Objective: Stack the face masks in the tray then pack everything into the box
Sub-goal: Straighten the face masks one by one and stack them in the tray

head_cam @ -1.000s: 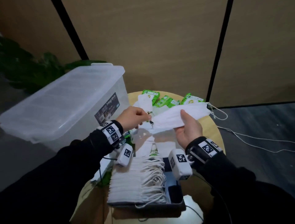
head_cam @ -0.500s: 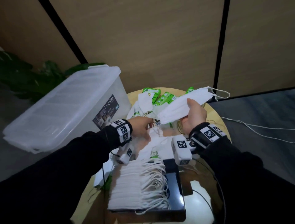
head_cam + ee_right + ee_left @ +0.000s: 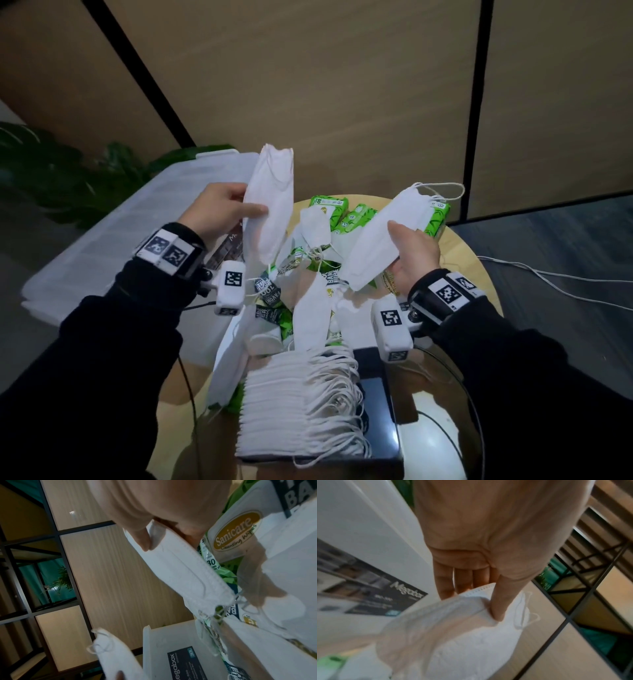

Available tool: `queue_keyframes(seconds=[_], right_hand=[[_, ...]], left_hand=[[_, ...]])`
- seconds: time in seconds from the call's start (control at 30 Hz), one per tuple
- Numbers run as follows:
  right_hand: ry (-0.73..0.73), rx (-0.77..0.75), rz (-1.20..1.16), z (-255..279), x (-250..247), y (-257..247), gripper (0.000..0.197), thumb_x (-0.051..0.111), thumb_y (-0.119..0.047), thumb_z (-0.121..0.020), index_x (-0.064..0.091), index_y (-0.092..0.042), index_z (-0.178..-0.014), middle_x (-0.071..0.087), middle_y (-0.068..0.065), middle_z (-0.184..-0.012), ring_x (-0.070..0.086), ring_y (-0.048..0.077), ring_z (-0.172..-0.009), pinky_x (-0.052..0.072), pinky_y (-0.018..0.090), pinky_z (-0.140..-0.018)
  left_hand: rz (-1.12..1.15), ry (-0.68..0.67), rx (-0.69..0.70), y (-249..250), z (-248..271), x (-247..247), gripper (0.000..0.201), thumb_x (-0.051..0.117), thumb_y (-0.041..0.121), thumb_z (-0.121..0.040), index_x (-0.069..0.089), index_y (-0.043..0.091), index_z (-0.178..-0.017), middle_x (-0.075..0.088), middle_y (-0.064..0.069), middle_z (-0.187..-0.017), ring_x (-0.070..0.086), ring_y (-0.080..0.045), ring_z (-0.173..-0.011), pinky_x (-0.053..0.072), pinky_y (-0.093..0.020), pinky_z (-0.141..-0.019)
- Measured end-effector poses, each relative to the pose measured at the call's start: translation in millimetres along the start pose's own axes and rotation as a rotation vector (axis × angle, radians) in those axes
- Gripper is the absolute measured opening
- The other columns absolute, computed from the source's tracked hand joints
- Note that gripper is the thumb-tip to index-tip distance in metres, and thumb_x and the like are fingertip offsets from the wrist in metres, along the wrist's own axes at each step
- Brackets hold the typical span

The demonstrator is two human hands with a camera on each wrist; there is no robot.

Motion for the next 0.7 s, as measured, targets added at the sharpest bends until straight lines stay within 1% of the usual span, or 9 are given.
queue_keyframes(seconds=[0.07, 0.1, 0.17, 0.23, 0.3, 0.43, 0.53, 0.63, 0.7], right_hand=[[-0.053, 0.045, 0.006, 2, 6, 4, 0.010, 0.066, -0.006, -0.097, 0.065, -0.007, -0.107, 0.074, 0.008, -0.099, 0.072, 0.020, -0.081, 0.059, 0.029, -0.062], [-0.071, 0.060, 0.016, 2, 8, 6, 0.012, 0.065, -0.005, -0.098, 0.064, -0.007, -0.110, 0.074, 0.010, -0.099, 0.072, 0.021, -0.082, 0.059, 0.028, -0.059], [-0.104, 0.097, 0.050, 3, 12, 12, 0.019, 0.064, -0.005, -0.098, 0.063, -0.003, -0.118, 0.074, 0.014, -0.107, 0.073, 0.027, -0.094, 0.061, 0.034, -0.070], [-0.116, 0.122, 0.055, 5, 15, 17, 0.028, 0.062, -0.004, -0.098, 0.062, 0.002, -0.125, 0.073, 0.020, -0.116, 0.072, 0.034, -0.106, 0.060, 0.044, -0.085], [-0.102, 0.141, 0.046, 7, 17, 21, 0.030, 0.060, -0.004, -0.098, 0.063, 0.004, -0.127, 0.071, 0.025, -0.120, 0.070, 0.039, -0.111, 0.056, 0.054, -0.096], [-0.078, 0.148, -0.015, 7, 18, 24, 0.032, 0.059, -0.006, -0.095, 0.063, 0.002, -0.126, 0.072, 0.024, -0.119, 0.070, 0.042, -0.111, 0.052, 0.063, -0.099], [-0.099, 0.135, -0.012, 8, 16, 20, 0.026, 0.060, -0.008, -0.094, 0.065, -0.002, -0.119, 0.074, 0.021, -0.115, 0.072, 0.040, -0.107, 0.054, 0.060, -0.098], [-0.104, 0.112, -0.001, 6, 14, 15, 0.021, 0.062, -0.011, -0.096, 0.068, -0.005, -0.115, 0.076, 0.018, -0.110, 0.073, 0.036, -0.104, 0.055, 0.055, -0.097], [-0.084, 0.087, 0.076, 3, 11, 11, 0.009, 0.066, -0.015, -0.095, 0.068, -0.008, -0.101, 0.075, 0.013, -0.099, 0.072, 0.029, -0.090, 0.058, 0.044, -0.089]], left_hand=[[0.095, -0.059, 0.020, 15, 7, 9, 0.017, 0.076, 0.004, -0.087, 0.078, 0.011, -0.102, 0.079, -0.008, -0.102, 0.074, -0.023, -0.086, 0.054, -0.043, -0.082], [0.109, -0.089, 0.026, 20, 9, 14, 0.018, 0.077, 0.006, -0.086, 0.078, 0.009, -0.103, 0.079, -0.011, -0.103, 0.073, -0.024, -0.085, 0.053, -0.044, -0.082], [0.114, -0.135, 0.037, 29, 14, 27, 0.021, 0.081, 0.009, -0.083, 0.079, 0.007, -0.104, 0.078, -0.016, -0.103, 0.073, -0.028, -0.084, 0.054, -0.044, -0.079], [0.118, -0.169, 0.039, 34, 16, 42, 0.019, 0.080, 0.008, -0.084, 0.078, 0.005, -0.103, 0.078, -0.013, -0.099, 0.073, -0.023, -0.080, 0.058, -0.033, -0.067], [0.096, -0.199, 0.048, 39, 17, 59, 0.016, 0.080, 0.010, -0.085, 0.077, 0.002, -0.099, 0.077, -0.011, -0.091, 0.072, -0.019, -0.074, 0.056, -0.027, -0.058], [-0.019, -0.195, 0.056, 42, 17, 87, 0.006, 0.077, 0.014, -0.090, 0.076, 0.011, -0.085, 0.076, -0.005, -0.081, 0.069, -0.015, -0.069, 0.054, -0.025, -0.056], [-0.021, -0.191, 0.039, 41, 17, 102, 0.016, 0.073, 0.016, -0.093, 0.074, 0.017, -0.077, 0.073, 0.002, -0.076, 0.064, -0.014, -0.067, 0.050, -0.026, -0.059], [0.024, -0.104, 0.036, 38, 12, 101, 0.016, 0.075, 0.019, -0.090, 0.072, 0.018, -0.075, 0.065, 0.003, -0.073, 0.051, -0.016, -0.068, 0.037, -0.028, -0.059], [0.187, -0.035, -0.014, 35, 9, 95, 0.014, 0.074, 0.017, -0.090, 0.067, 0.021, -0.079, 0.066, 0.005, -0.075, 0.054, -0.014, -0.064, 0.038, -0.028, -0.055]])
Point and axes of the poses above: each hand's wrist, its own z-axis away from the middle knuckle, its own x-axis out of the palm, y = z × x, the point moved 4 cm from there along -z, towards the middle knuckle
